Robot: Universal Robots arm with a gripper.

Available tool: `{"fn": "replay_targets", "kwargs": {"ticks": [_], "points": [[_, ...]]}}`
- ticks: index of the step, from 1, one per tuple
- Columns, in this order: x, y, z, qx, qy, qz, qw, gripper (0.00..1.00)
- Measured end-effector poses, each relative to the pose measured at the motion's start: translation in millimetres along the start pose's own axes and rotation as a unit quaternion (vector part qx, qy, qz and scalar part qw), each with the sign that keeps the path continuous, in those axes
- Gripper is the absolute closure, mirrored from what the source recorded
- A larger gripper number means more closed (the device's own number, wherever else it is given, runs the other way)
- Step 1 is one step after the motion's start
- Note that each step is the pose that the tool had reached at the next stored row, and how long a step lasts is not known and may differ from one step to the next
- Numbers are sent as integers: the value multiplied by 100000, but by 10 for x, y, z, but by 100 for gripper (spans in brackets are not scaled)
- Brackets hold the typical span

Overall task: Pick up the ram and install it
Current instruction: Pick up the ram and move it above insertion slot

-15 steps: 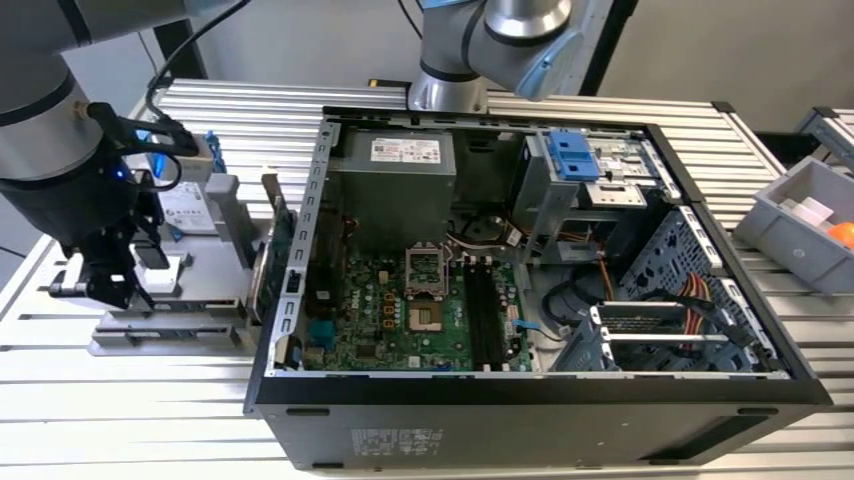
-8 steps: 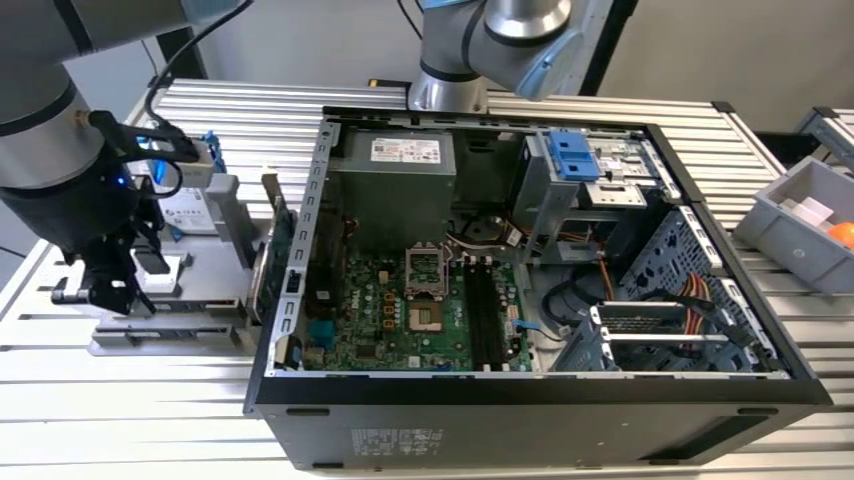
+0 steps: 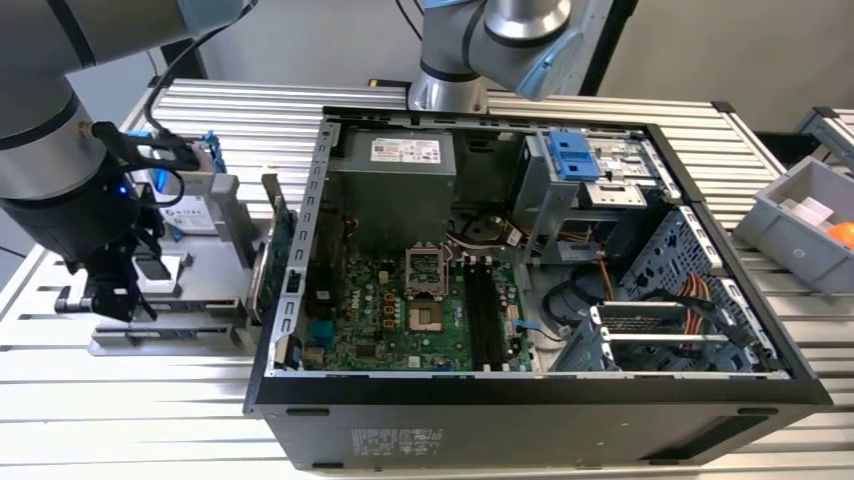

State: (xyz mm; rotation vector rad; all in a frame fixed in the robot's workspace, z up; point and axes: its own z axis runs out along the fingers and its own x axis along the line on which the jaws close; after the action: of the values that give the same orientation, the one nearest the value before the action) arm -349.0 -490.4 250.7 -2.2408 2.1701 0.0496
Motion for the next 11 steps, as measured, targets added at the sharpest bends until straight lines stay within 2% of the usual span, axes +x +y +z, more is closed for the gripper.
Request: {"fn": "replay_targets", "kwargs": {"ticks": [11], "points": [[38,1,75,-20,6,-137,100000,0]]}}
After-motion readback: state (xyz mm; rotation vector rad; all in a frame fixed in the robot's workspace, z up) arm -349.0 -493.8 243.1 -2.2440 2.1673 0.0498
